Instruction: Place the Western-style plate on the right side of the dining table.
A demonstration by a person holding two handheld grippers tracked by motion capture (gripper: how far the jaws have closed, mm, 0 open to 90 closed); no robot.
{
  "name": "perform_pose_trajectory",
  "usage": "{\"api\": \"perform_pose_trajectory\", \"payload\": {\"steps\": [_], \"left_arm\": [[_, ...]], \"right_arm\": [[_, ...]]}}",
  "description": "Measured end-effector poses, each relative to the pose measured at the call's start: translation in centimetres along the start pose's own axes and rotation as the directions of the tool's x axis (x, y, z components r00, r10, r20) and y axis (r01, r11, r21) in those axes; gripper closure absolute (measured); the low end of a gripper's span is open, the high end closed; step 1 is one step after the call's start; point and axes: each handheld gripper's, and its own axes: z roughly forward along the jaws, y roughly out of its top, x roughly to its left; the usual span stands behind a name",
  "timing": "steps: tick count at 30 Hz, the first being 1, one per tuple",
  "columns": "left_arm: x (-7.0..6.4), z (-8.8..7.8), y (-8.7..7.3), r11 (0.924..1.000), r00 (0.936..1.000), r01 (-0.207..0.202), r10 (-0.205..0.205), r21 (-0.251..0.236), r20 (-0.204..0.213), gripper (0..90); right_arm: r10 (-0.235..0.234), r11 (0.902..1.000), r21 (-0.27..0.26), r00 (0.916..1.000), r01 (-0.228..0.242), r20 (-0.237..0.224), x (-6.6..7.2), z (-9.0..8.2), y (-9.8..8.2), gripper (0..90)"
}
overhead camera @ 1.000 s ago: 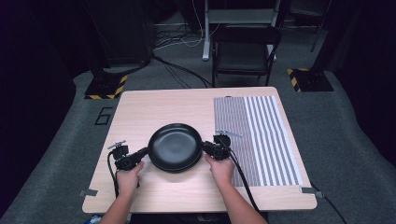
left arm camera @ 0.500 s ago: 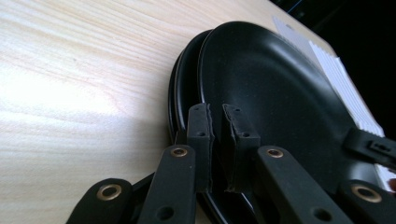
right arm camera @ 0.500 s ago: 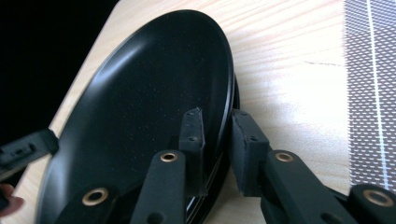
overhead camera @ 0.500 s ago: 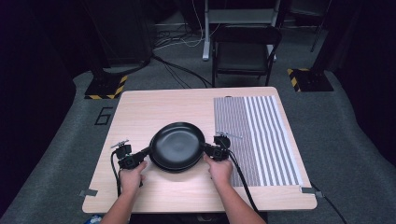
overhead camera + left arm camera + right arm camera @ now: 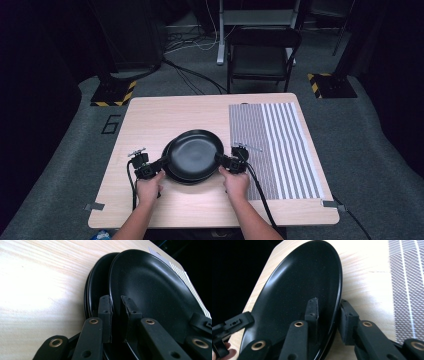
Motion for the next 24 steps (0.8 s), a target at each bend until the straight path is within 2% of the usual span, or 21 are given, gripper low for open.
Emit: {"api": "perform_pose_trajectory", "payload": {"steps": [4, 6, 11, 13, 14, 16, 18, 19, 20, 21, 23, 24], "left_arm": [[-0.4, -0.5, -0.6, 1.0, 1.0, 0.003, -0.003, 0.005, -0.007, 78.4], [-0.5, -0.7, -0.9, 0.9998, 0.9998, 0.02, -0.02, -0.002, -0.003, 78.4], [-0.7, -0.9, -1.4, 0.9996, 0.9997, 0.022, -0.022, -0.019, -0.011, 78.4], [-0.7, -1.0, -1.9, 0.9986, 0.9996, 0.029, -0.028, -0.045, 0.002, 78.3], [-0.6, -1.0, -2.0, 0.9987, 0.9999, 0.017, -0.017, -0.049, 0.004, 78.4], [-0.6, -0.9, -1.9, 0.9988, 0.9999, 0.012, -0.012, -0.047, 0.002, 78.4], [-0.5, -0.3, -1.5, 0.9985, 0.9988, 0.046, -0.046, -0.029, 0.017, 78.3], [-0.5, -0.3, -1.5, 0.9985, 0.9988, 0.046, -0.046, -0.029, 0.017, 77.9], [-0.4, 0.0, -1.4, 0.9971, 0.9966, 0.075, -0.074, -0.016, 0.037, 77.7], [-0.5, 0.5, -1.3, 0.9962, 0.9948, 0.087, -0.087, 0.007, 0.053, 76.6], [-0.6, 0.8, -1.4, 0.9957, 0.9944, 0.089, -0.09, 0.024, 0.056, 75.1], [-0.9, 0.9, -1.5, 0.9966, 0.9957, 0.081, -0.082, 0.011, 0.045, 74.4]], "right_arm": [[0.033, 0.9992, -0.021, 0.9994, -0.033, -0.014, -0.3, -0.2, -0.3, 74.4], [0.057, 0.998, -0.024, 0.9982, -0.058, -0.019, -0.3, -0.3, -0.3, 75.0], [0.077, 0.9964, -0.036, 0.9968, -0.077, -0.023, -0.3, -0.5, -0.7, 75.4], [0.077, 0.9963, -0.036, 0.9968, -0.077, -0.022, -0.4, -0.6, -0.8, 75.3], [0.079, 0.9961, -0.037, 0.9966, -0.08, -0.023, -0.4, -0.6, -0.8, 75.4], [0.073, 0.9967, -0.035, 0.9971, -0.074, -0.024, -0.4, -0.6, -0.8, 75.4], [0.075, 0.9964, -0.038, 0.9969, -0.076, -0.026, -0.5, -0.6, -0.7, 75.5], [0.075, 0.9964, -0.038, 0.9969, -0.076, -0.026, -0.5, -0.6, -0.7, 75.5], [0.074, 0.9961, -0.046, 0.997, -0.075, -0.025, -0.7, -0.7, -0.6, 75.8], [0.087, 0.9951, -0.045, 0.9958, -0.088, -0.027, -0.7, -0.8, -0.6, 75.7], [0.087, 0.995, -0.047, 0.9957, -0.088, -0.032, -0.7, -0.9, -0.6, 75.6], [0.087, 0.9949, -0.047, 0.9957, -0.089, -0.032, -0.8, -0.9, -0.7, 75.5]]}}
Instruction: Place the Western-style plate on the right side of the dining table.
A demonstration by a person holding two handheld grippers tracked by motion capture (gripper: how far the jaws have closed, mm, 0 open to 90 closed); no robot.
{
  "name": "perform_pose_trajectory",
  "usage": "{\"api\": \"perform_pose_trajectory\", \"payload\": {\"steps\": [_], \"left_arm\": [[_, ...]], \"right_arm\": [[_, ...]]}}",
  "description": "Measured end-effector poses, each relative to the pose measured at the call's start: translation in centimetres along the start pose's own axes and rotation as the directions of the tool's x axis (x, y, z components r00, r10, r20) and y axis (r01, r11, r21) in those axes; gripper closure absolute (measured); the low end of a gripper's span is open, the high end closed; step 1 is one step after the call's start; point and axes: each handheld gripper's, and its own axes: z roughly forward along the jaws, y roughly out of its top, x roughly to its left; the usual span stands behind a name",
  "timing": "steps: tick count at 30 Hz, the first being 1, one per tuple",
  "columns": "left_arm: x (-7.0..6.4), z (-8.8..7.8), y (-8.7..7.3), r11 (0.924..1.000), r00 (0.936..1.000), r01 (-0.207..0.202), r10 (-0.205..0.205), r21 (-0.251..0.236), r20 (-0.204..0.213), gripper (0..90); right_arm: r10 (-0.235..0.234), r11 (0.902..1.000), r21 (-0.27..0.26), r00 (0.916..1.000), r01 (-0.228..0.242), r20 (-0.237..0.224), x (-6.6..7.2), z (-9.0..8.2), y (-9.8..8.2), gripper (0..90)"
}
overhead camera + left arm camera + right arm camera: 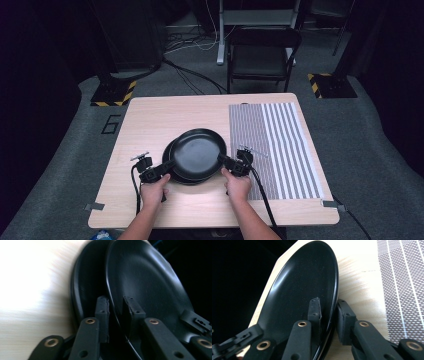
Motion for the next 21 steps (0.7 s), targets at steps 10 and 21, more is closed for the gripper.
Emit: {"api": "perform_pose_trajectory", "payload": {"steps": [10, 21], "left_arm": [[-0.11, 0.52, -0.06, 0.9999, 0.9995, 0.012, -0.012, -0.005, 0.029, 75.0], [0.22, 0.51, -0.24, 0.9981, 0.9974, 0.051, -0.049, -0.034, 0.052, 76.7]], "right_arm": [[0.023, 0.9997, -0.005, 0.9997, -0.023, -0.011, -0.76, -0.21, 0.37, 75.7], [0.074, 0.9973, -0.006, 0.9973, -0.074, -0.002, -0.44, -0.18, 0.12, 76.6]]}}
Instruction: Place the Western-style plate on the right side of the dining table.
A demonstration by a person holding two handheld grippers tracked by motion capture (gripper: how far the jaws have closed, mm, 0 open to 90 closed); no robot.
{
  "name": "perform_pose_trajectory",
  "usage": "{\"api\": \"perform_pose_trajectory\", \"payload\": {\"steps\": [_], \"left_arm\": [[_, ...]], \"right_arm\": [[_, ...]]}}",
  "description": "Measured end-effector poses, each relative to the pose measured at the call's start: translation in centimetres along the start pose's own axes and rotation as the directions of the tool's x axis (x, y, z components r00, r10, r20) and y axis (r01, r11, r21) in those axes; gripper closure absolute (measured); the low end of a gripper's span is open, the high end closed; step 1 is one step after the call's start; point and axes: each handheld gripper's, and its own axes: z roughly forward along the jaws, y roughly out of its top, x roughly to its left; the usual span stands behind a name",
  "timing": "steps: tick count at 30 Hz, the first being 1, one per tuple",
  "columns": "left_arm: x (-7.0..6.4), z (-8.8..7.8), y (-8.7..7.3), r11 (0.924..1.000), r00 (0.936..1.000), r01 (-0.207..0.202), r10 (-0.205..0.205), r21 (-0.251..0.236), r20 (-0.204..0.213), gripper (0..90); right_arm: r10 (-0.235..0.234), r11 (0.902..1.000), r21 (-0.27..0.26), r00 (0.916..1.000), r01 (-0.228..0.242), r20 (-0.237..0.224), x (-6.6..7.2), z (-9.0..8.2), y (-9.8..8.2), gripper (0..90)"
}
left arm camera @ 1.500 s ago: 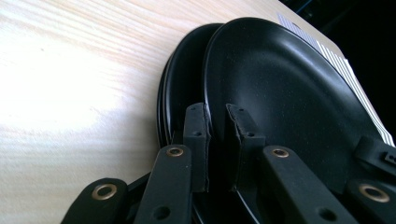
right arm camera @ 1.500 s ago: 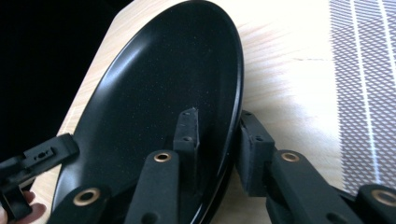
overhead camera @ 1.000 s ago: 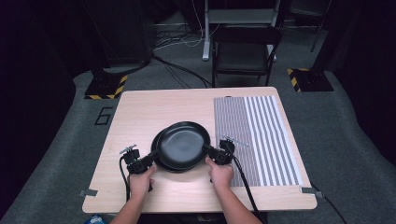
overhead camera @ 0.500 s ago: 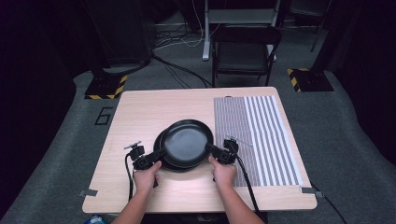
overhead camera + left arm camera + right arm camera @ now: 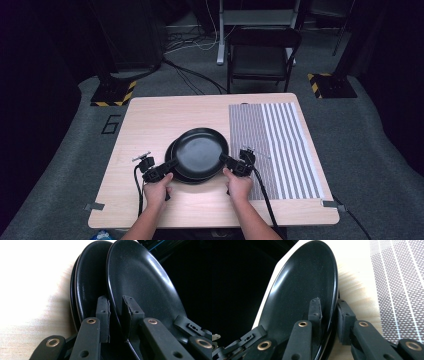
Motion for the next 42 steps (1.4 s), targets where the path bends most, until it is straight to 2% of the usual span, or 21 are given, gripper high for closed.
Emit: {"api": "perform_pose_trajectory", "payload": {"steps": [7, 17, 20, 22, 27, 28, 30, 42], "left_arm": [[0.1, 0.0, 0.0, 0.9998, 0.9998, 0.017, -0.017, 0.0, 0.011, 77.6], [0.1, -0.1, -0.2, 1.0, 1.0, 0.001, -0.001, -0.005, 0.01, 77.5], [0.0, -0.1, -0.3, 0.9999, 0.9999, 0.007, -0.007, -0.012, 0.01, 77.6], [0.0, -0.3, -0.3, 0.9999, 0.9999, -0.008, 0.008, -0.008, 0.011, 77.6], [-0.4, -0.4, -0.2, 0.9996, 0.9999, -0.01, 0.01, -0.026, 0.007, 77.5], [-0.5, -0.5, -0.1, 0.9993, 0.9999, -0.015, 0.015, -0.033, 0.006, 77.5], [-0.5, -0.7, 0.0, 0.9991, 0.9998, -0.017, 0.017, -0.039, 0.004, 77.5], [-1.3, -1.4, 0.8, 0.9975, 0.9991, -0.042, 0.043, -0.056, 0.007, 77.5]], "right_arm": [[-0.002, 0.9999, -0.015, 0.9999, 0.002, 0.016, 0.2, 0.0, -0.3, 76.6], [-0.007, 0.9998, -0.017, 0.9997, 0.008, 0.022, 0.3, -0.1, -0.3, 76.7], [-0.02, 0.9997, -0.014, 0.9996, 0.02, 0.019, 0.3, -0.3, -0.3, 76.7], [-0.018, 0.9998, -0.013, 0.9997, 0.018, 0.018, 0.3, -0.3, -0.2, 76.8], [-0.021, 0.9995, -0.023, 0.9998, 0.021, 0.003, 0.4, -0.5, -0.1, 77.3], [-0.041, 0.9986, -0.033, 0.9992, 0.041, 0.002, 0.6, -0.6, 0.0, 77.4], [-0.049, 0.9983, -0.03, 0.9988, 0.049, 0.0, 1.0, -0.7, 0.1, 77.6], [-0.018, 0.9995, -0.026, 0.9994, 0.017, -0.031, 1.3, -0.7, 0.5, 77.5]]}}
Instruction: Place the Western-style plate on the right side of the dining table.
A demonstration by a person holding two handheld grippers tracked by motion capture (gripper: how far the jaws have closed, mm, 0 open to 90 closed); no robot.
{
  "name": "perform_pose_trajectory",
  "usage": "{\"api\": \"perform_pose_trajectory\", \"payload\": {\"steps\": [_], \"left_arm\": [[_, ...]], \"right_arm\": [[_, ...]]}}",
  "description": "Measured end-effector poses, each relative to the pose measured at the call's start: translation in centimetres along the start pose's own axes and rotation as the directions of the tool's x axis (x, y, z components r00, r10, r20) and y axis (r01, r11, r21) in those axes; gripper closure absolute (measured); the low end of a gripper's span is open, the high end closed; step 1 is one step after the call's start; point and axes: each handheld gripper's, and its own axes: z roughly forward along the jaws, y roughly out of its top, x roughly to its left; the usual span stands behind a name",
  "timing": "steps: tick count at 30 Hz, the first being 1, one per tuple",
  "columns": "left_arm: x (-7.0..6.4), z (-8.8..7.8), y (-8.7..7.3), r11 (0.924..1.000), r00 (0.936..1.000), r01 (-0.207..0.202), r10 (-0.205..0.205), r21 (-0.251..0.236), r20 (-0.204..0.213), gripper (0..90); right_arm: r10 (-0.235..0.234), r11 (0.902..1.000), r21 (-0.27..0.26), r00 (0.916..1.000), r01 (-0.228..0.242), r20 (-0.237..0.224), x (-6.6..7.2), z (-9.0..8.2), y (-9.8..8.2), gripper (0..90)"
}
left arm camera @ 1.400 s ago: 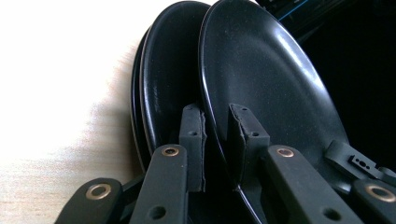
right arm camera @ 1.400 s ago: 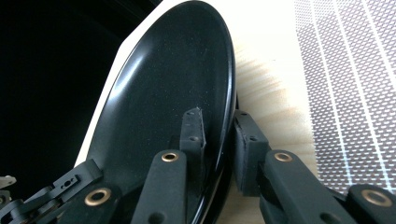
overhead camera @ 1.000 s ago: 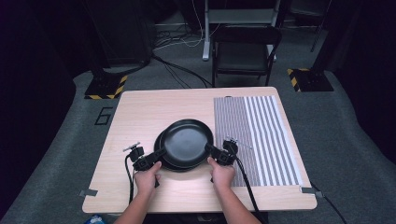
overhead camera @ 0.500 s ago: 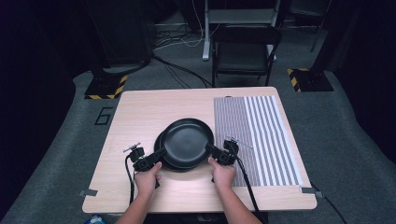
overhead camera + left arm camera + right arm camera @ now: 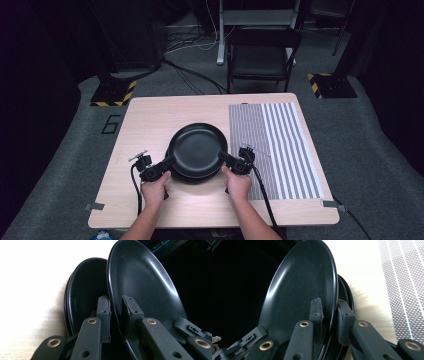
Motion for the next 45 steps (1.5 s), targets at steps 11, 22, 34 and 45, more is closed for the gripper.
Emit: {"api": "perform_pose_trajectory", "payload": {"steps": [11, 22, 34, 45], "left_arm": [[-1.4, 0.2, 0.5, 0.9999, 0.9999, -0.009, 0.009, -0.007, 0.01, 77.5], [-3.1, 1.2, 0.8, 0.9995, 0.9992, -0.031, 0.032, -0.007, 0.023, 77.6], [-5.1, 2.5, 0.8, 0.9994, 0.9978, -0.035, 0.035, 0.001, 0.056, 77.7], [-6.7, 3.5, 0.8, 0.9983, 0.9952, -0.057, 0.056, 0.012, 0.08, 77.7]], "right_arm": [[0.012, 0.9999, 0.006, 0.9999, -0.012, -0.008, 0.0, -0.9, 1.3, 77.2], [0.013, 0.9996, -0.025, 0.9999, -0.013, -0.001, -0.2, -2.1, 2.2, 77.2], [-0.007, 0.9976, -0.069, 0.9999, 0.008, 0.015, -0.9, -3.9, 3.6, 77.2], [-0.015, 0.9951, -0.097, 0.9996, 0.018, 0.024, -1.4, -5.4, 4.7, 77.2]]}}
